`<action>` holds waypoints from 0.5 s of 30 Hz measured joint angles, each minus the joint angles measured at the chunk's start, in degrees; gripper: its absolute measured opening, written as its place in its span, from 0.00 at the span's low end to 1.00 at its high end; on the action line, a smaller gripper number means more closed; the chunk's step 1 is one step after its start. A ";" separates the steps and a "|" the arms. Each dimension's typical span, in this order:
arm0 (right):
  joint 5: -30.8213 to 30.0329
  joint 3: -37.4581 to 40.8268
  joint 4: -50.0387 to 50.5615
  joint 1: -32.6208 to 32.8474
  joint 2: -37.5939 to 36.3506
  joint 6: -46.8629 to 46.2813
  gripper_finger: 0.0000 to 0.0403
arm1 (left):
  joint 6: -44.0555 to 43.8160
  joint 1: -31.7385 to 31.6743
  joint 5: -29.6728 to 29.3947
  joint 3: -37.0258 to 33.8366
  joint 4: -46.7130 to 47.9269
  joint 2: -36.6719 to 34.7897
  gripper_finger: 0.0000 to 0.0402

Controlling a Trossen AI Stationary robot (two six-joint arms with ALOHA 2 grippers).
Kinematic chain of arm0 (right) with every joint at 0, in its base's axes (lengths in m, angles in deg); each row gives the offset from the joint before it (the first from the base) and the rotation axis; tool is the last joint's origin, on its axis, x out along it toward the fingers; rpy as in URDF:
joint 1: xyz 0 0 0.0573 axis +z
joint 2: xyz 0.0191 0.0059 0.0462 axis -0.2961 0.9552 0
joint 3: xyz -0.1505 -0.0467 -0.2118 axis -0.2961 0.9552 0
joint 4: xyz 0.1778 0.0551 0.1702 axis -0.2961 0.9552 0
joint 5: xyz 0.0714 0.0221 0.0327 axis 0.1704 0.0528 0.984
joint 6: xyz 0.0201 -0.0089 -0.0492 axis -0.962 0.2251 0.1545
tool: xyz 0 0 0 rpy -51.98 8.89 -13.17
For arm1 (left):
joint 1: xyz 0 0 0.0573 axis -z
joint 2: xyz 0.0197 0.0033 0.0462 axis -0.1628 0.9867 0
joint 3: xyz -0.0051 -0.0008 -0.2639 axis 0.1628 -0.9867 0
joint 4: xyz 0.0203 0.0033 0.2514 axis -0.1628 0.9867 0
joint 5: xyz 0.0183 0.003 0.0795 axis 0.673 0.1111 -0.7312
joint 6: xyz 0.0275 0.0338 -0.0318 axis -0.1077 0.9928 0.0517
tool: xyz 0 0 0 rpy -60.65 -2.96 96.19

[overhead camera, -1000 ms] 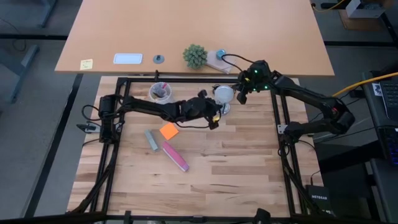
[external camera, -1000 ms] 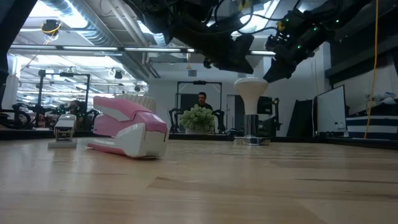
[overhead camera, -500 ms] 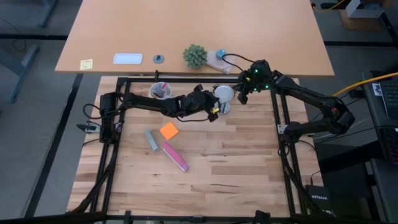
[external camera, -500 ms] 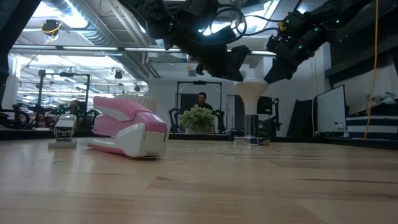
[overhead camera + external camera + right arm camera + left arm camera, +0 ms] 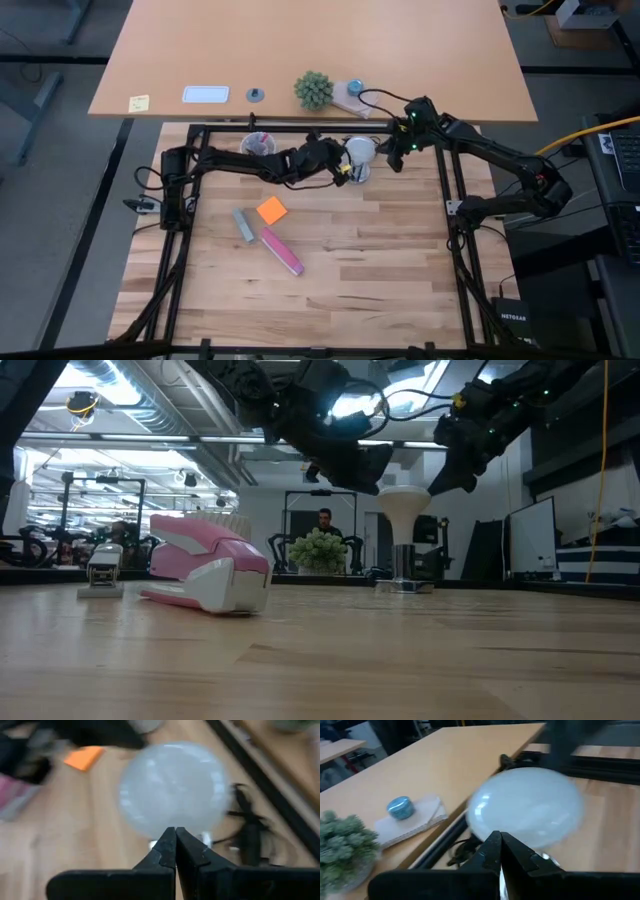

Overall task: Screw lightbulb
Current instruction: Insert the lightbulb into the lamp

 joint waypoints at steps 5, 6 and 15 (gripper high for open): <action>6.60 0.14 0.68 0.26 0.20 -0.94 0.01 | -1.59 -1.53 0.73 0.00 -0.66 0.11 0.00; 7.94 0.16 0.78 0.24 0.23 -0.95 0.01 | -1.59 -1.72 0.92 0.00 -0.86 0.11 0.00; 4.65 0.16 0.53 0.20 0.16 -2.16 0.01 | -2.44 -2.01 1.21 0.00 -0.84 0.11 0.00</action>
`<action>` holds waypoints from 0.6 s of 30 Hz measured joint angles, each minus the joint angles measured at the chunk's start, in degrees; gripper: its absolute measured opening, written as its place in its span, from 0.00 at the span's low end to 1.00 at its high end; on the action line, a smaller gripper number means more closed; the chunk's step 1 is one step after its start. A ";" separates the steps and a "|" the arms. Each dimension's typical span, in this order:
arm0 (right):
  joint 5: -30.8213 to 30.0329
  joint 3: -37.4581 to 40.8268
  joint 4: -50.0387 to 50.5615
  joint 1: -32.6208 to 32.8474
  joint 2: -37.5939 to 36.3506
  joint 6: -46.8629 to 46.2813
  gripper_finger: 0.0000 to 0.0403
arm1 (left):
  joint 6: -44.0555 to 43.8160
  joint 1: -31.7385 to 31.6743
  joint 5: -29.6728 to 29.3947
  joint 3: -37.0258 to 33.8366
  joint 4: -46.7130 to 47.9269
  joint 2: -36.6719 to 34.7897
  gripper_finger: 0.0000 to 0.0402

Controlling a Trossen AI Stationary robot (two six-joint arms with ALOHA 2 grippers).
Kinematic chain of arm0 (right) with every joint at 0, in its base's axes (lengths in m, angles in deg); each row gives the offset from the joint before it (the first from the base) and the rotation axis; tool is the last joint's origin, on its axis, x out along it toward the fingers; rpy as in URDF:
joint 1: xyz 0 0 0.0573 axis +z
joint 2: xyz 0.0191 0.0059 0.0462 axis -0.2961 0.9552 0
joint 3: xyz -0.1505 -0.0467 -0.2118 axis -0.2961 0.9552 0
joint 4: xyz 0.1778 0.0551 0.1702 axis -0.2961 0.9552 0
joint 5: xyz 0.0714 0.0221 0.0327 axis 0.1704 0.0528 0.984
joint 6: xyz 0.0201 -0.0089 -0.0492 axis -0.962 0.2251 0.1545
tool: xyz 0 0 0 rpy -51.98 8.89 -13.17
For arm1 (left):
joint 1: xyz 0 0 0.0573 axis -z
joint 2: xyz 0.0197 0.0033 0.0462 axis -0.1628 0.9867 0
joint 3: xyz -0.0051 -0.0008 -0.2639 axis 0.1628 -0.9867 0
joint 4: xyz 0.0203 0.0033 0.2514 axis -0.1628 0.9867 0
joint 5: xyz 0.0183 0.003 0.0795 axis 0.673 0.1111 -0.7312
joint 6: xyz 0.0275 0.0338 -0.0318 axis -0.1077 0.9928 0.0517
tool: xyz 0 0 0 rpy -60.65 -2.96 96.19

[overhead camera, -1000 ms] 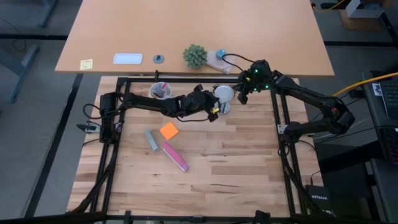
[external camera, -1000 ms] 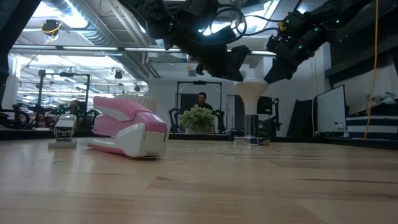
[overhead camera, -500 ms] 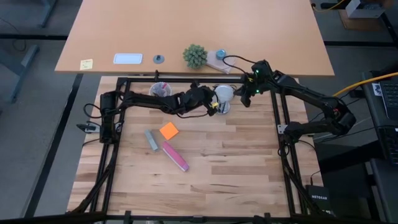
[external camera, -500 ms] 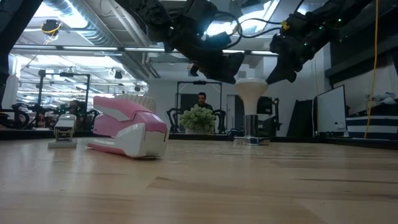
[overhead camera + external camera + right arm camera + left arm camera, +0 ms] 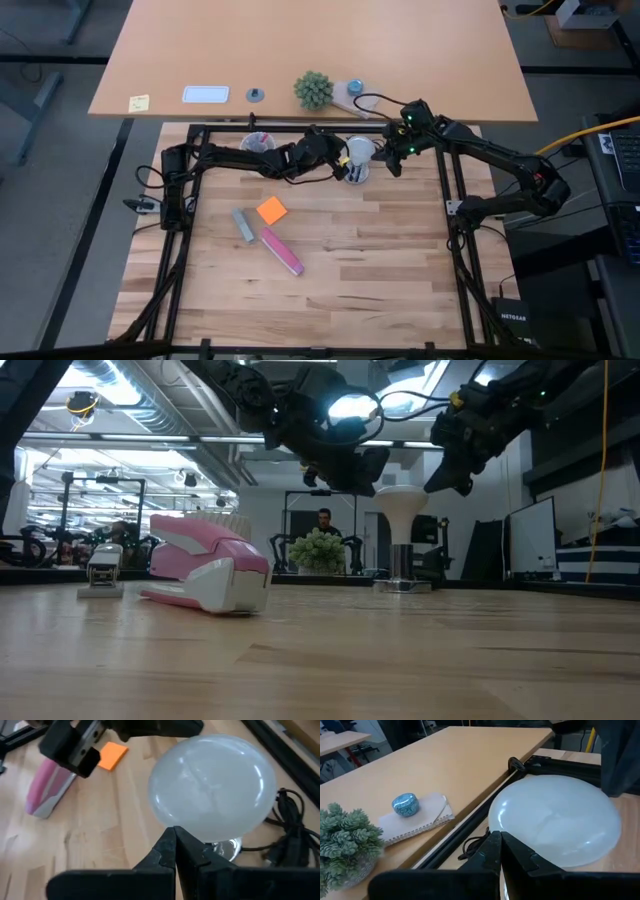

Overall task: Screw lightbulb
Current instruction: Insert the lightbulb into the lamp

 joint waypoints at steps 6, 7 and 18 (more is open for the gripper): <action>-6.16 0.02 0.20 -0.11 -2.60 0.09 0.01 | 1.10 0.94 -5.51 0.00 -0.77 0.00 0.00; -8.01 0.02 0.18 -0.11 -3.61 0.09 0.01 | 2.13 1.28 -7.15 0.00 -1.29 0.00 0.00; -16.89 0.00 0.04 -0.15 -12.03 2.09 0.01 | 10.59 4.96 -9.14 0.07 -8.32 -0.13 0.00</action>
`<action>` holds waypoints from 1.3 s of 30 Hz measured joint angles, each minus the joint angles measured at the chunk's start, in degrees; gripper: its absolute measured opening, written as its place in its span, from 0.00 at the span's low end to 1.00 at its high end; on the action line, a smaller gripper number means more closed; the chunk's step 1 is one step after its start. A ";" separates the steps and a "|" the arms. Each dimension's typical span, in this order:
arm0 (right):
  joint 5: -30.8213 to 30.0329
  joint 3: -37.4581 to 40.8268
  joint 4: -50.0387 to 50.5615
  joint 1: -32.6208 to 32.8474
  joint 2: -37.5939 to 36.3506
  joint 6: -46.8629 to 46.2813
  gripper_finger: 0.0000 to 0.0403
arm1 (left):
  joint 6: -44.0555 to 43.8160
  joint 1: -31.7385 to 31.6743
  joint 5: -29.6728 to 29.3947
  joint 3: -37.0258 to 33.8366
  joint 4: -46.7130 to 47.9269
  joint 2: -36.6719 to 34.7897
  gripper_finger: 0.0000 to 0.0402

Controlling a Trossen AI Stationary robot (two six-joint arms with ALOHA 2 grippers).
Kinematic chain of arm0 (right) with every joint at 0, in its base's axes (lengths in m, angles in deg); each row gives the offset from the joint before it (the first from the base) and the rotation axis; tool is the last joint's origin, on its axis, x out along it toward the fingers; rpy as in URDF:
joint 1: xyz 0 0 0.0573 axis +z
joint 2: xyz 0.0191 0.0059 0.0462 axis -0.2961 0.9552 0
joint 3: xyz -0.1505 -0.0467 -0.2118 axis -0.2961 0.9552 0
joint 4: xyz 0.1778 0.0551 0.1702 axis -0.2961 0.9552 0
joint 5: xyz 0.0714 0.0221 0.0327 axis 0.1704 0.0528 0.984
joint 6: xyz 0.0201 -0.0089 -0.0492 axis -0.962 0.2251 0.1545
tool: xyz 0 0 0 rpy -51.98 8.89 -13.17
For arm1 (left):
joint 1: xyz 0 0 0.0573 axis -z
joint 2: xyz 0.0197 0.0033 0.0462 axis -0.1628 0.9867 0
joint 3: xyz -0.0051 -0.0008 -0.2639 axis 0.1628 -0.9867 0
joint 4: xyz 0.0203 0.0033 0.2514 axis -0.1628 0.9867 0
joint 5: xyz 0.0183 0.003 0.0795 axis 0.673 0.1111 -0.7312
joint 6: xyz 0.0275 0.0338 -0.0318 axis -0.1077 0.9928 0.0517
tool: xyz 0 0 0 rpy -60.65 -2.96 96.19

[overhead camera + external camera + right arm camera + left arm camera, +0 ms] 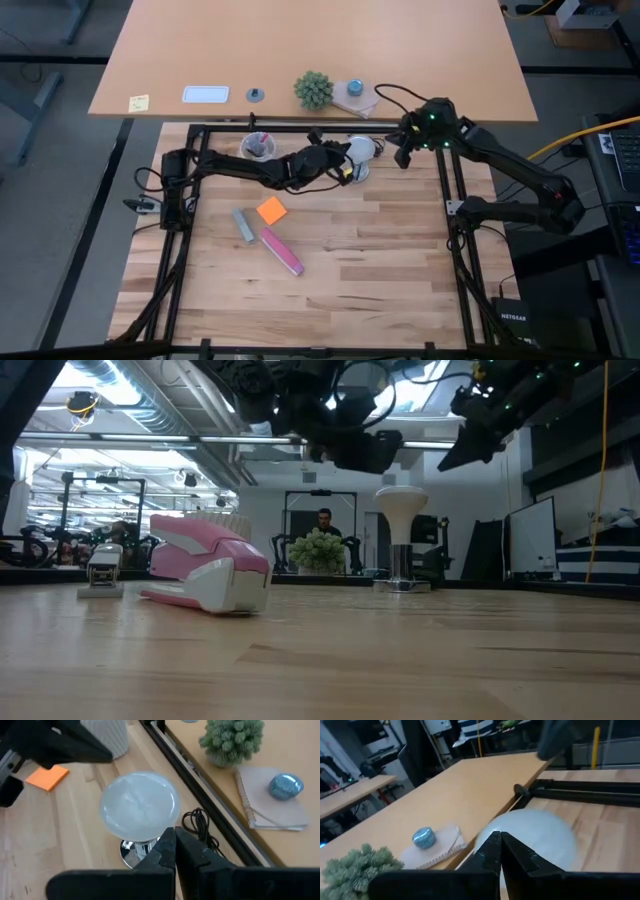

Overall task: Screw lightbulb
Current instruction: Insert the lightbulb into the lamp

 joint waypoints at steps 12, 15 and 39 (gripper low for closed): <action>0.04 0.00 -4.37 0.00 1.02 6.68 0.01 | 1.93 3.75 7.39 0.04 1.41 -1.49 0.00; 0.04 -0.02 -6.69 0.00 2.09 7.34 0.01 | 0.29 3.60 16.88 0.04 3.05 -1.49 0.00; 4.20 -0.04 -12.08 0.01 12.31 11.11 0.01 | -4.54 -2.37 20.15 0.02 13.02 -1.53 0.00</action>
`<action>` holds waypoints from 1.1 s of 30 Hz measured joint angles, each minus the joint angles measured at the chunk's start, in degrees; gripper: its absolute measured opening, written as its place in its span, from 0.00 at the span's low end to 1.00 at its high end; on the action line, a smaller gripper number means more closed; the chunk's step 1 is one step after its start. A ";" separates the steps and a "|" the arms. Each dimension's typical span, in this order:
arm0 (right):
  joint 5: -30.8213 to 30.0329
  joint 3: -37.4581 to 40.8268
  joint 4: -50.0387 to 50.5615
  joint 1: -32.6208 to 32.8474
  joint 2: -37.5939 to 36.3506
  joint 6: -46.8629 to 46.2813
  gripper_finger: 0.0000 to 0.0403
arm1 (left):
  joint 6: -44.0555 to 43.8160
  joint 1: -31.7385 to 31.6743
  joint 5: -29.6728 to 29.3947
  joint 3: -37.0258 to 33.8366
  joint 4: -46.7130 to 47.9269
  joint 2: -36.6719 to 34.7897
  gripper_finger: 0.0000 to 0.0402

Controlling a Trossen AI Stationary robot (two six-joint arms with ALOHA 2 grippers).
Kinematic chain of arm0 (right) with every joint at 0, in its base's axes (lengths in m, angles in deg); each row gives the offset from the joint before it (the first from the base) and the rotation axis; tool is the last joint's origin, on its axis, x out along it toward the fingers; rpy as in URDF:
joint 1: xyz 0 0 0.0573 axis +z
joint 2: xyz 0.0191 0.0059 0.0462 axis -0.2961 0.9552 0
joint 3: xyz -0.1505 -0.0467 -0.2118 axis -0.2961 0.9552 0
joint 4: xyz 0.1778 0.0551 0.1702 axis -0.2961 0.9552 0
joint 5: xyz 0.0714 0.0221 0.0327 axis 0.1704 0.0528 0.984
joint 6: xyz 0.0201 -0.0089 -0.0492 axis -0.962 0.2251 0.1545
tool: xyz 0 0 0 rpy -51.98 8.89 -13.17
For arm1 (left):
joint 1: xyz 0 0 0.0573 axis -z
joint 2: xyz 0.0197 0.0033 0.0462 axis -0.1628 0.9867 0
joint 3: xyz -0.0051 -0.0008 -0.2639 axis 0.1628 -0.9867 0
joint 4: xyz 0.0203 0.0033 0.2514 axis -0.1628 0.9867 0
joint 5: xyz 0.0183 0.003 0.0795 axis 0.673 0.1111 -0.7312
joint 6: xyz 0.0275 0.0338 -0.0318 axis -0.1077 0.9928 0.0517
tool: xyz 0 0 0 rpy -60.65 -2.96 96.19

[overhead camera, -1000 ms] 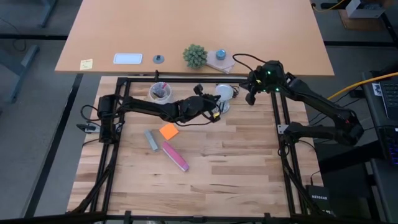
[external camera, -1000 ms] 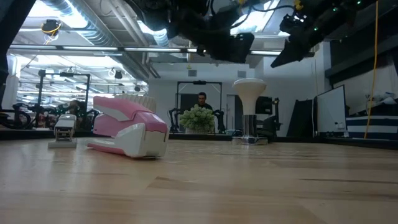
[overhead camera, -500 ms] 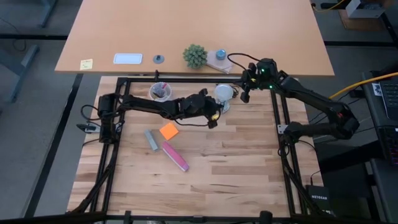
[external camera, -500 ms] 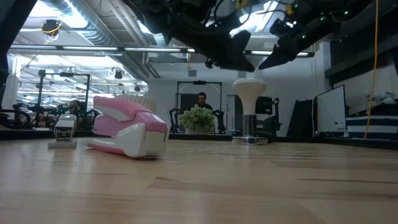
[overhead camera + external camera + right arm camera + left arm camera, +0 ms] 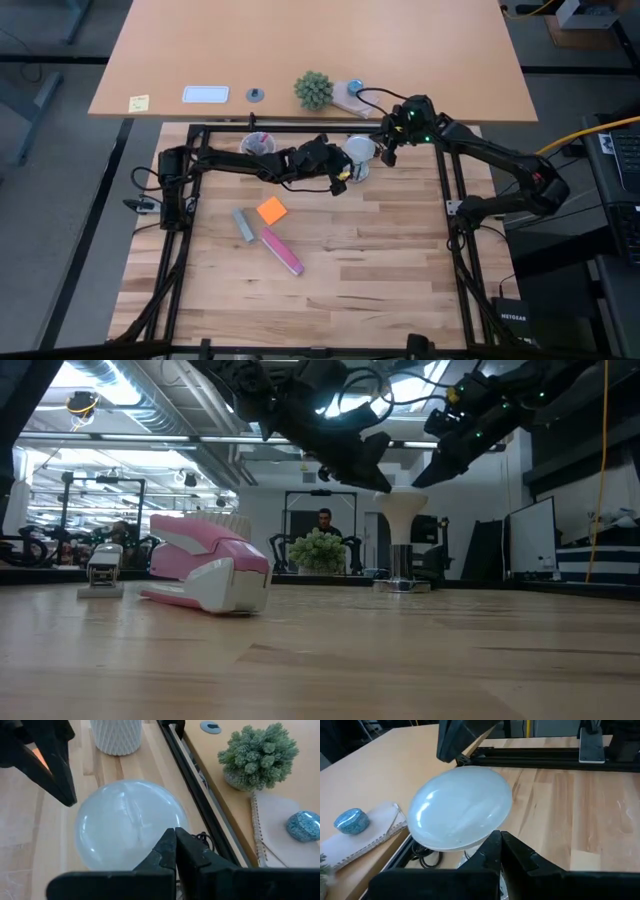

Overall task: Screw lightbulb
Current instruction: Insert the lightbulb into the lamp

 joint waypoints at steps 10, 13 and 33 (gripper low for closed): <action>0.33 -0.11 -0.33 0.01 1.95 -1.23 0.01 | 0.06 -1.65 0.06 0.00 -0.26 0.00 0.00; 1.30 -0.11 -0.18 0.01 1.95 -1.77 0.01 | -0.03 -2.19 0.02 0.00 -0.22 0.00 0.00; 11.90 -0.16 8.10 -0.01 1.79 -4.53 0.01 | -4.32 -4.08 -5.99 -0.09 0.11 0.00 0.00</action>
